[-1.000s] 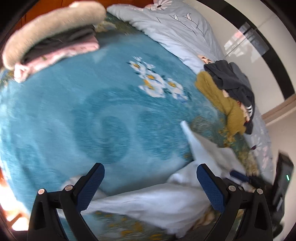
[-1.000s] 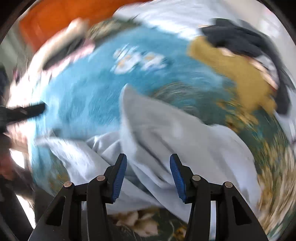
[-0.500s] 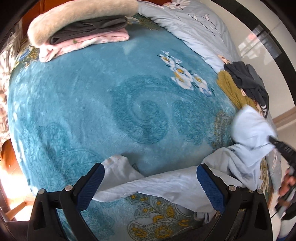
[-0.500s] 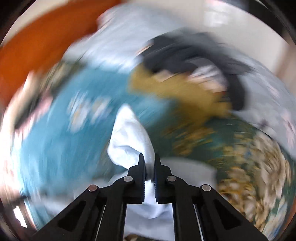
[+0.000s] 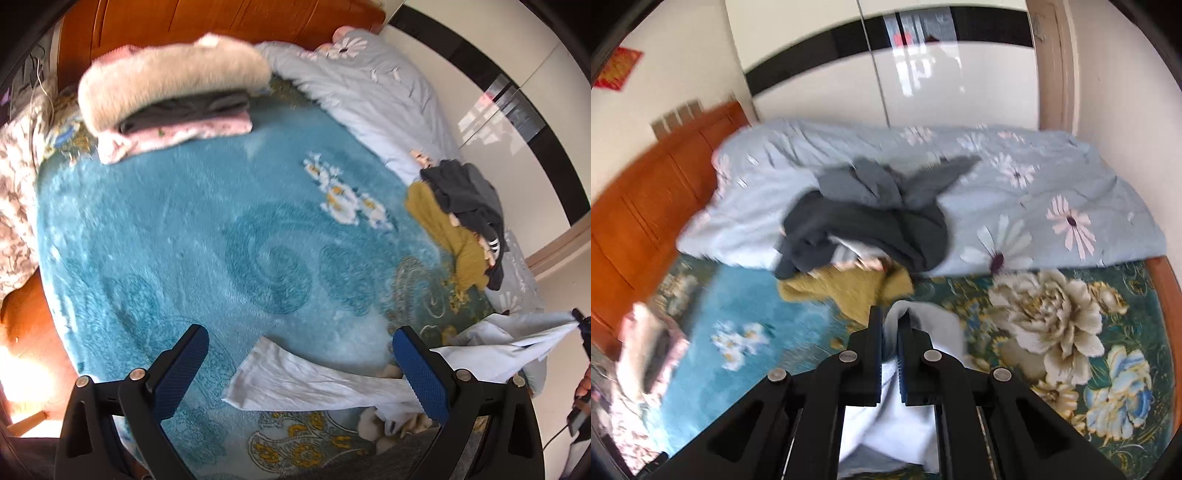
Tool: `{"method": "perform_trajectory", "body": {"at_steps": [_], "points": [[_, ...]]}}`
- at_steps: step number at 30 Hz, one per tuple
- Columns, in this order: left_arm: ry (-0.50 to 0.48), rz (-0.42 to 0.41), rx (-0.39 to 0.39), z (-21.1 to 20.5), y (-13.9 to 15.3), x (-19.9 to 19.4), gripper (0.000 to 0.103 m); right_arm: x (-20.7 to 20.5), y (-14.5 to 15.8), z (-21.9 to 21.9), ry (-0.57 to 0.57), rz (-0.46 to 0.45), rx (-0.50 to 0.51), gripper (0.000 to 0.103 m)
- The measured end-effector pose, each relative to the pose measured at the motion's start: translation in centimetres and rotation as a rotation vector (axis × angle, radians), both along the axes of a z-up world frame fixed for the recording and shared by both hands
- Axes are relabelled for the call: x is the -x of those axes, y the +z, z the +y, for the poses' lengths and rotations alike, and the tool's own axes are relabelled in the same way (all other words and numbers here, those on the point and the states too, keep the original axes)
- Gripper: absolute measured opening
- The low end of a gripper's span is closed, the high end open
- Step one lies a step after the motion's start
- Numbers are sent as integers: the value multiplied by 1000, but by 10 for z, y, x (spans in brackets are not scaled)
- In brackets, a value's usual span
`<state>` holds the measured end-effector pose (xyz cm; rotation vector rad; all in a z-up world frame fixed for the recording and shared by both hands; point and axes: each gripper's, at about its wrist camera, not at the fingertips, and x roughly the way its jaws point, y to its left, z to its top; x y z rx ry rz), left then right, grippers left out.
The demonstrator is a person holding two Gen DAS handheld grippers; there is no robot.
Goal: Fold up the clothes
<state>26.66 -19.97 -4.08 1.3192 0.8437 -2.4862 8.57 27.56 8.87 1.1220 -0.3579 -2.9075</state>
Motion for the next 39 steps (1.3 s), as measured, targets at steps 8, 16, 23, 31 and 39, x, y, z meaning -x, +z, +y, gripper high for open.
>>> {"method": "perform_trajectory", "body": {"at_steps": [8,16,23,31,39], "points": [[17,115,54,-2,57,-23,101,-35,106,3,37,240,-51,6],[17,189,128,-10,116,-26,101,-39,147,-68,260,337,-80,6],[15,226,181,-15,151,-34,102,-1,13,-216,518,30,-18,7],[68,102,154,-45,108,-22,102,-33,-172,-371,734,-319,72,7],[93,-14,37,-64,38,8,102,-83,-206,-407,964,-301,72,12]]}}
